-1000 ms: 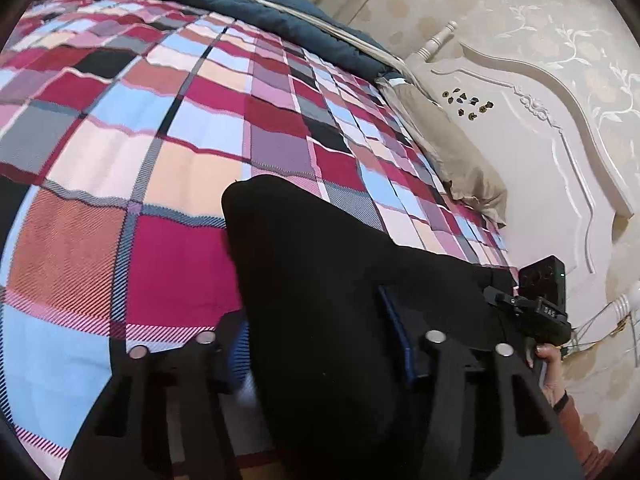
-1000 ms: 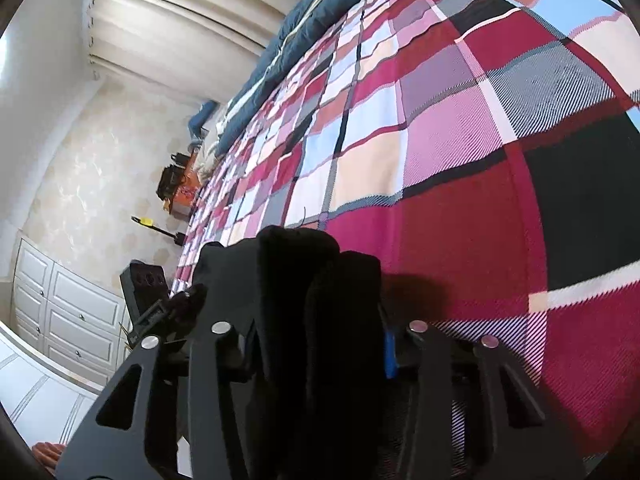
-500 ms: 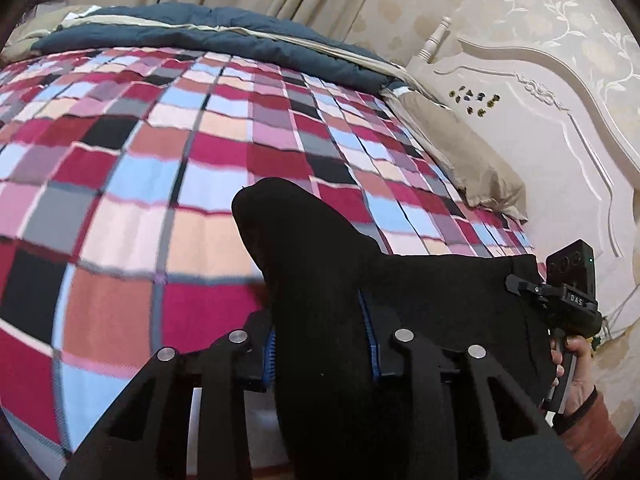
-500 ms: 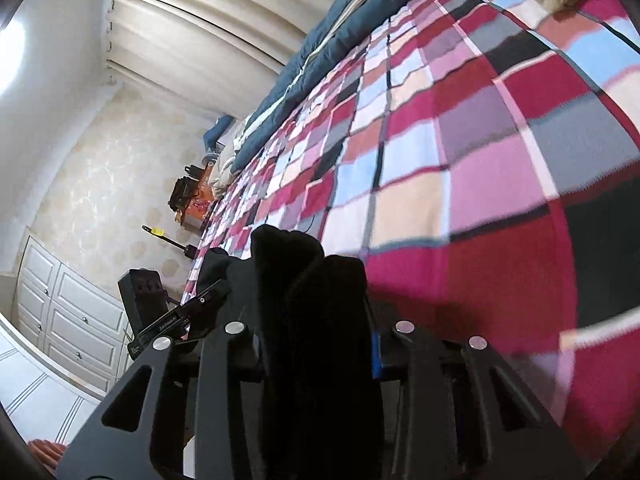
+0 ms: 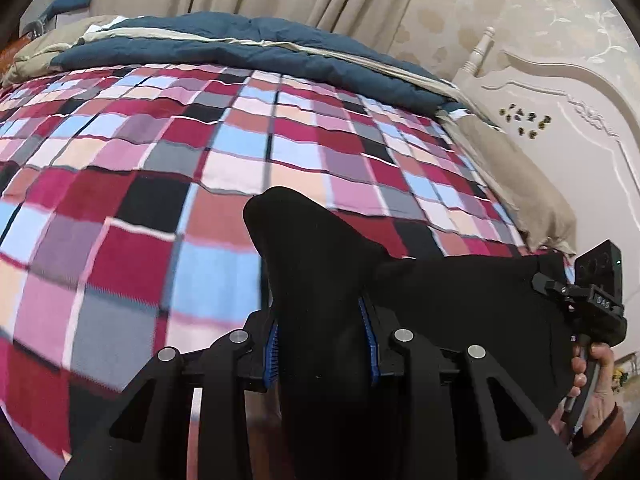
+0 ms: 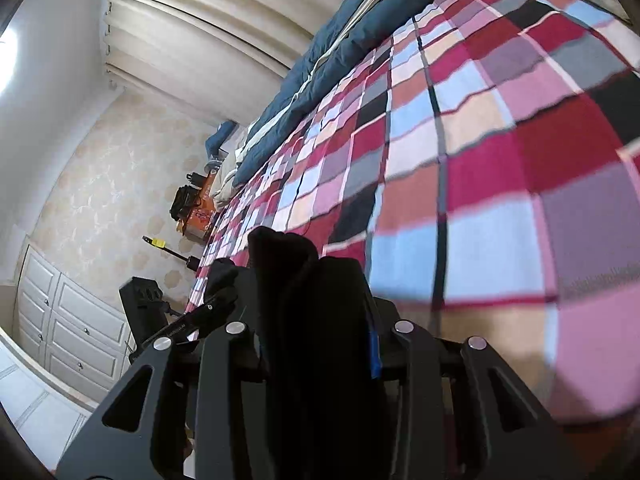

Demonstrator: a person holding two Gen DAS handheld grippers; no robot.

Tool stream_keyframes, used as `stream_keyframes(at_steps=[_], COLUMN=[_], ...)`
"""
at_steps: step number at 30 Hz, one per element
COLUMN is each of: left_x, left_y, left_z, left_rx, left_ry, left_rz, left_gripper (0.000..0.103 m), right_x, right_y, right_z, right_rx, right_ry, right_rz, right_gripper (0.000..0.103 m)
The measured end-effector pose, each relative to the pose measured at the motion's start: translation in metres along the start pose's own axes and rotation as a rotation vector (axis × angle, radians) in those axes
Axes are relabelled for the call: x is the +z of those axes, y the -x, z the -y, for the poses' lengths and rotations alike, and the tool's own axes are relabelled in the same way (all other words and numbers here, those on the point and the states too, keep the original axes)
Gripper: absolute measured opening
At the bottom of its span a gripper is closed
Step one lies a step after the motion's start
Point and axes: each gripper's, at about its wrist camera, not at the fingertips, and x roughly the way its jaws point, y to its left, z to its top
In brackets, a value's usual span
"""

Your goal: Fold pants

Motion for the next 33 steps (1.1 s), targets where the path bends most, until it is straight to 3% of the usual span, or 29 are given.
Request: stream_keyframes(at_steps=[5, 10, 23, 27, 33], left_x=[0.003, -0.001, -0.002, -0.003, -0.014], left_y=[-0.023, -0.028, -0.033, -0.031, -0.012], left_z=[-0.020, -0.026, -0.028, -0.030, -0.033], left_rx=[0.000, -0.020, -0.032, -0.043, -0.049], left_ry=[0.045, 0.063, 0.075, 0.091, 0.135], left_rz=[-0.037, -0.023, -0.021, -0.025, -0.012], left_gripper=[0.033, 0.036, 0.039, 0.048, 0.063], right_x=[0.009, 0.003, -0.001, -0.005, -0.013], right_y=[-0.023, -0.027, -0.025, -0.021, -0.008], right_z=[0.021, 0.045, 0.045, 0.043, 0.037], right_rx=[-0.034, 0.015, 0.023, 0.023, 0.021], right_ry=[-0.045, -0.108, -0.108, -0.109, -0.117], right_rz=[-0.036, -0.023, -0.009, -0.007, 0.013], right_gripper=[0.033, 0.033, 0.033, 0.036, 0.051])
